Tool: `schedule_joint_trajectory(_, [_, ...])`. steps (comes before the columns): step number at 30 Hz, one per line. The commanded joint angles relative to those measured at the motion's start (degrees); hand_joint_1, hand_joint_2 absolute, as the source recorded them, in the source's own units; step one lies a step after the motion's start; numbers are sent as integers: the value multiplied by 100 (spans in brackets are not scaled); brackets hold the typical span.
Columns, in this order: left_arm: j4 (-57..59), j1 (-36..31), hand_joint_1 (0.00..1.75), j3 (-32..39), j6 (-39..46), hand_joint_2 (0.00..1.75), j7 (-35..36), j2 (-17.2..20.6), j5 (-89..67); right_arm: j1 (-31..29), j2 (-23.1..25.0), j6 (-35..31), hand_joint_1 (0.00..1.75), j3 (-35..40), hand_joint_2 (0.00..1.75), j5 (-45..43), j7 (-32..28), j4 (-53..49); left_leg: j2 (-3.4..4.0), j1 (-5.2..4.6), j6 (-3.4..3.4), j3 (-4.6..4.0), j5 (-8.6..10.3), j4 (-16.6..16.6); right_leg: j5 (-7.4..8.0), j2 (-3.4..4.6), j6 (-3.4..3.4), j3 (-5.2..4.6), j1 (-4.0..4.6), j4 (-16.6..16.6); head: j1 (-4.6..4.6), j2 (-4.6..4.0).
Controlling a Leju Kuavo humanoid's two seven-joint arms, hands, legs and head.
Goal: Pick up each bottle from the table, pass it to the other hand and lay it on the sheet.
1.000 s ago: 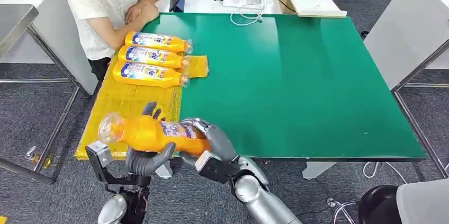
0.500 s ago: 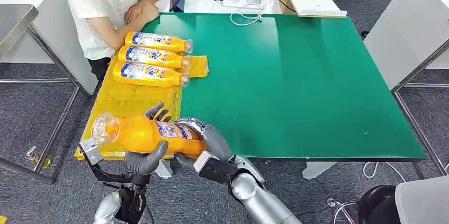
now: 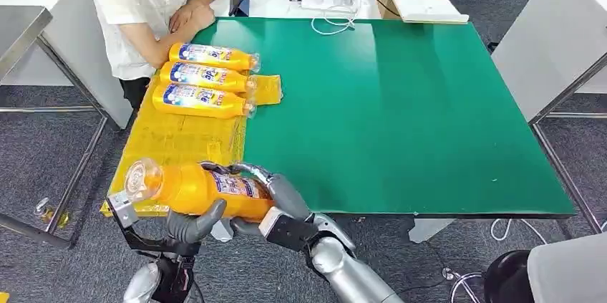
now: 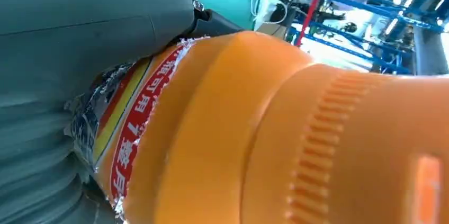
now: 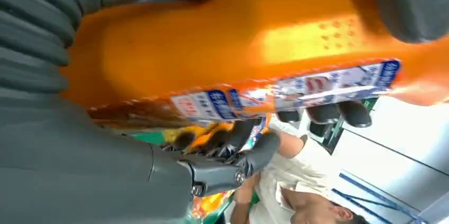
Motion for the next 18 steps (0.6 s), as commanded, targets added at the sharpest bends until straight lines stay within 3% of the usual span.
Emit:
schedule_joint_trajectory(1, [430, -460, 175, -110, 221, 175, 78, 16, -152, -73, -62, -217, 0, 232, 0, 158, -15, -239, -7, -2, -3, 9, 0, -2, -5, -13, -7, 10, -1, 2, 0, 0])
schedule_joint_trajectory(2, [485, -554, 175, -84, 357, 175, 47, 85, -313, 40, -128, -644, 0, 223, 0, 427, -197, -473, -10, -2, -4, 15, -1, -4, -7, -18, -9, 17, 0, 0, 0, 0])
schedule_joint_trajectory(5, [536, -619, 175, 27, 395, 175, 38, 141, -333, 119, -168, -650, 0, 214, 0, 428, -187, -584, -12, -1, -3, 10, 2, -5, -4, -17, -6, 12, 0, -3, 0, 0])
schedule_joint_trajectory(8, [532, -713, 175, 290, 1311, 175, -283, 334, -1515, 648, -404, -1387, 0, 47, 0, 826, -540, -1320, -8, -3, -5, 24, -1, -11, -7, -16, -10, 24, -2, -5, -4, 0])
schedule_joint_trajectory(11, [351, -577, 175, 733, 1674, 175, -282, 489, -2126, 1287, -691, -1617, 0, -199, 0, 1038, -621, -2027, -36, 0, -5, 29, 3, -19, -13, -46, -11, 35, 2, -14, 2, 0])
schedule_joint_trajectory(14, [146, -400, 175, 1059, 3157, 175, -564, 479, -4048, 1850, -650, -1825, 0, -677, 0, 1073, -690, -2526, -18, -2, -5, 34, -4, -16, -13, -26, -11, 34, 0, -12, -4, 0])
schedule_joint_trajectory(18, [49, -261, 175, 1351, 3969, 175, -356, 529, -5626, 2383, -718, -1972, 0, -936, 0, 1055, -681, -3142, -34, 0, -7, 25, -10, -7, -25, -40, -13, 30, 2, -5, 4, 0])
